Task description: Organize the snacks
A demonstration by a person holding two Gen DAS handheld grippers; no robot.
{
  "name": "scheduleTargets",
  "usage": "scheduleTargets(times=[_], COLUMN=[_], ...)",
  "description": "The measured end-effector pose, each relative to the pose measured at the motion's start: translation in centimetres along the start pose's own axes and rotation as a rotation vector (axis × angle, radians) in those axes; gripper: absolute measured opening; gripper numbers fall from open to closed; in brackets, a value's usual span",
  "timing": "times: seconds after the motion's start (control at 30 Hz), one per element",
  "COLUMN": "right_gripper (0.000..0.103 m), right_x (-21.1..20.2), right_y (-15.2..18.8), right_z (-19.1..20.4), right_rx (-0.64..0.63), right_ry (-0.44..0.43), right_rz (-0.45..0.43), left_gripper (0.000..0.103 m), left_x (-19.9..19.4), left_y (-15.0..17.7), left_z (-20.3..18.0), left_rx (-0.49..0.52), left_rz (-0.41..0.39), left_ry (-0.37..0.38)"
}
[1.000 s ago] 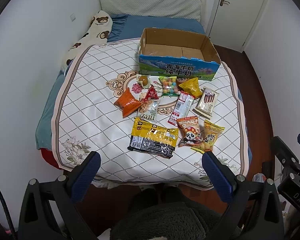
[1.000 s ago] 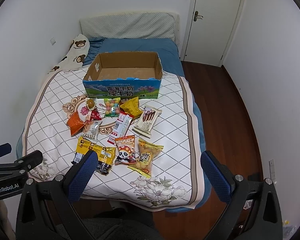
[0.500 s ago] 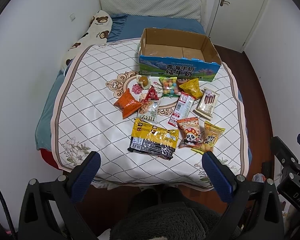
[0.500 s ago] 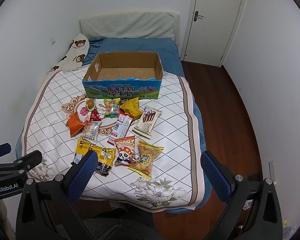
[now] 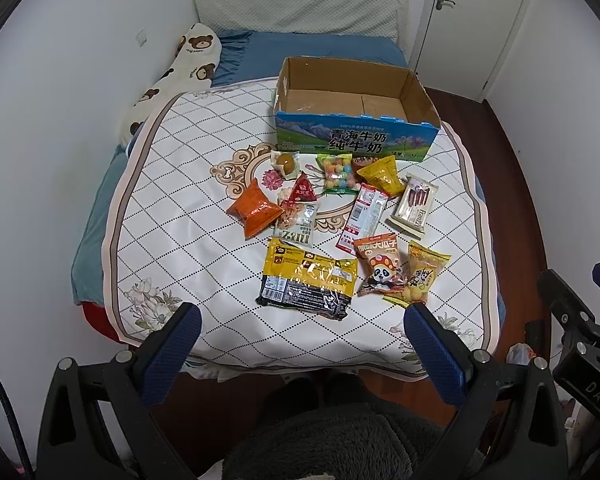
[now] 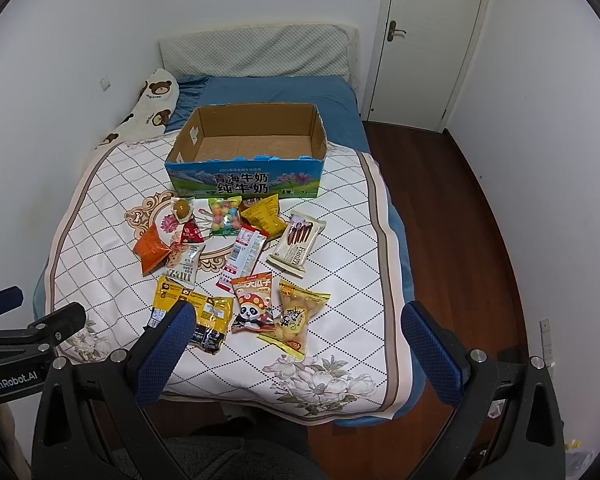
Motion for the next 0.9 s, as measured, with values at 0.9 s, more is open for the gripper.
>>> scheduleTargets(times=[0.9], right_gripper=[0.103], right_x=[0.25], right_y=[-0.19], right_z=[-0.13], right_rx=[0.004], right_ry=[0.001], right_rz=[0.001], left_gripper=[0.103], left_x=[0.12], left_y=[0.28], left_z=[-0.68], left_rx=[0.012], left_rz=[-0.002], left_ry=[0.004])
Point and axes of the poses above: each gripper's, at about its wrist camera, not at the fingertips, and x roughly the way its jaws point, z to its left, y to its underside, the point moved 1 cm from there along x, roughly the way its jaws point, and after that the axes turned 13 degrees about z, right-handed, at the moved point
